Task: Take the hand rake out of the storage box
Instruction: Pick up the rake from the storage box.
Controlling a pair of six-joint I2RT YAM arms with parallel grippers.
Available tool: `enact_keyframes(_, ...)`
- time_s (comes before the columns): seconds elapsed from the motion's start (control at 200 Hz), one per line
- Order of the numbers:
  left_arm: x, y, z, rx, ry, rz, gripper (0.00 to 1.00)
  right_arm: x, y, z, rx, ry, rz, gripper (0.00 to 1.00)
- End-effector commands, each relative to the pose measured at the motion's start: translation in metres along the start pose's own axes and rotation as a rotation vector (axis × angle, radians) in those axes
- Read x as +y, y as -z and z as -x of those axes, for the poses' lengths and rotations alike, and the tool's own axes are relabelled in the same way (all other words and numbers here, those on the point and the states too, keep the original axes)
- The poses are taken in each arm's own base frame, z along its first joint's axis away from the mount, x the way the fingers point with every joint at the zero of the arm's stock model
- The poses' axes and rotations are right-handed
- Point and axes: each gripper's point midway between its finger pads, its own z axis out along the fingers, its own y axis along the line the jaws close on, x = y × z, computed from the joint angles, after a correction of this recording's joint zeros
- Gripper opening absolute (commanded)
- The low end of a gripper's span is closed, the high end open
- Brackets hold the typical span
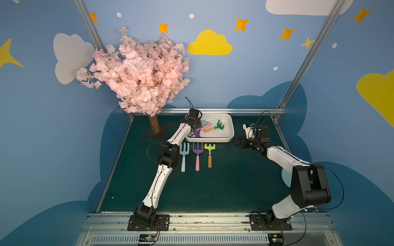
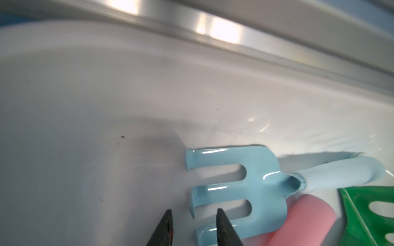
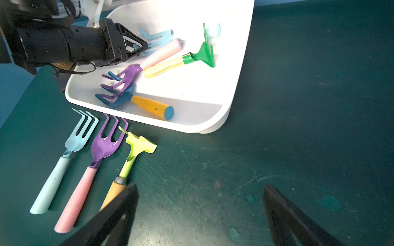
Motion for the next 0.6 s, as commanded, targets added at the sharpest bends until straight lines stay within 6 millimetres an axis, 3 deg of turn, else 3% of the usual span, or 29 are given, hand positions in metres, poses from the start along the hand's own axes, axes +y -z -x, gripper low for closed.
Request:
enact_keyframes(0.0, -0.001, -0.003, 0.000, -0.003, 0.016, -0.012, 0.27, 0.000, -0.001, 0.008, -0.008, -0.002, 0.016, 0.94)
enact_keyframes(0.07, -0.001, -0.003, 0.000, -0.001, 0.016, -0.014, 0.17, -0.001, -0.001, 0.007, -0.005, -0.008, 0.020, 0.94)
enact_keyframes(0.295, -0.004, 0.004, -0.001, 0.021, 0.005, -0.018, 0.10, -0.002, 0.003, 0.008, -0.012, -0.021, 0.025, 0.94)
enact_keyframes(0.596, -0.011, 0.027, 0.025, -0.037, -0.021, -0.027, 0.03, 0.004, 0.011, 0.011, -0.020, -0.020, 0.036, 0.94)
